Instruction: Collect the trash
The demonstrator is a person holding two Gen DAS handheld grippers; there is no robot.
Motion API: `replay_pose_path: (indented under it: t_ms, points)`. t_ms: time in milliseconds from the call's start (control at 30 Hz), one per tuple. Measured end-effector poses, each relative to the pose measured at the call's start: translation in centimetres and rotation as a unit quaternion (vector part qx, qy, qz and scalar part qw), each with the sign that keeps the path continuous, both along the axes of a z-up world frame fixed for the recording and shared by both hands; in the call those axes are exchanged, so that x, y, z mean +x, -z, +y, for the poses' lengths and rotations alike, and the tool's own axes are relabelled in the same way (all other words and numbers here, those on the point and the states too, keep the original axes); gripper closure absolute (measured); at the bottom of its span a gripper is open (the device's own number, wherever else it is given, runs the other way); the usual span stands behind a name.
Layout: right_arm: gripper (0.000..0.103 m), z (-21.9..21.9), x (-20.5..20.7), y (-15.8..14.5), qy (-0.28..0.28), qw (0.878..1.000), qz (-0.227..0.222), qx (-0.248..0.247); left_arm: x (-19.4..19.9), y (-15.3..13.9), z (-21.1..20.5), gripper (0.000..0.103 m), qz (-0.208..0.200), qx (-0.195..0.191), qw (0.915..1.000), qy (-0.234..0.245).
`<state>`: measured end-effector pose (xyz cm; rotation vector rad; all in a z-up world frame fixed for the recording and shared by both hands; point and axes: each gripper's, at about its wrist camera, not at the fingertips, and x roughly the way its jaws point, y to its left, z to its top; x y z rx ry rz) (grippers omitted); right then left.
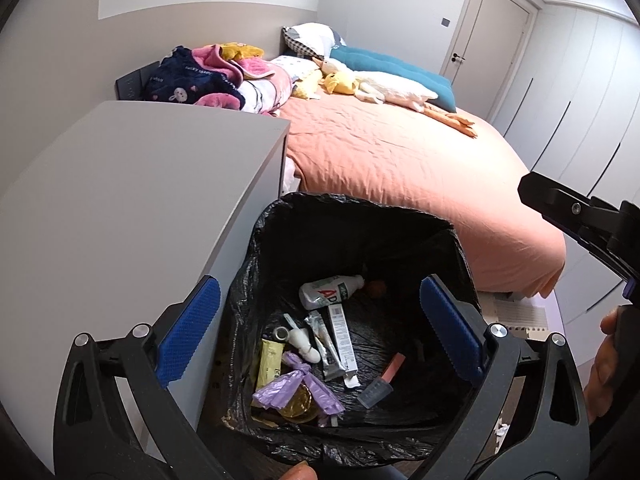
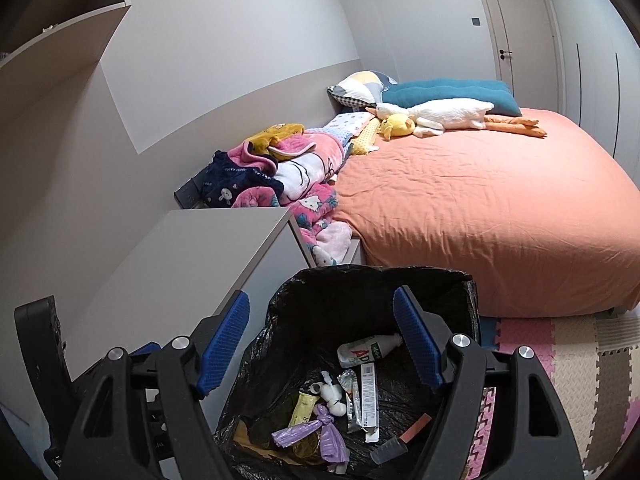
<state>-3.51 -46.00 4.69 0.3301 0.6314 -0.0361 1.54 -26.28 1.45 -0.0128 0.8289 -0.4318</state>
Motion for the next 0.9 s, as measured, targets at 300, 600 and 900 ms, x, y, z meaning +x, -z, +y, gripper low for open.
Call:
replay_pose_path:
  t_ms: [300, 600, 900]
  points:
    - [0.028, 0.9, 0.3, 0.0, -0.008, 1.000, 0.001, -0.007, 0.1, -0.4, 1.2, 0.006, -0.006, -0.006, 0.9998, -0.015]
    - [0.028, 1.3, 0.4, 0.1, -0.009, 1.000, 0.006, -0.008, 0.1, -0.2, 1.5, 0.006, -0.006, -0.001, 0.9997, -0.023]
    - [0.028, 1.3, 0.3, 0.1, -0.008, 1.000, 0.006, -0.007, -0.2, -0.6, 1.5, 0.006, -0.013, 0.004, 0.9997, -0.021]
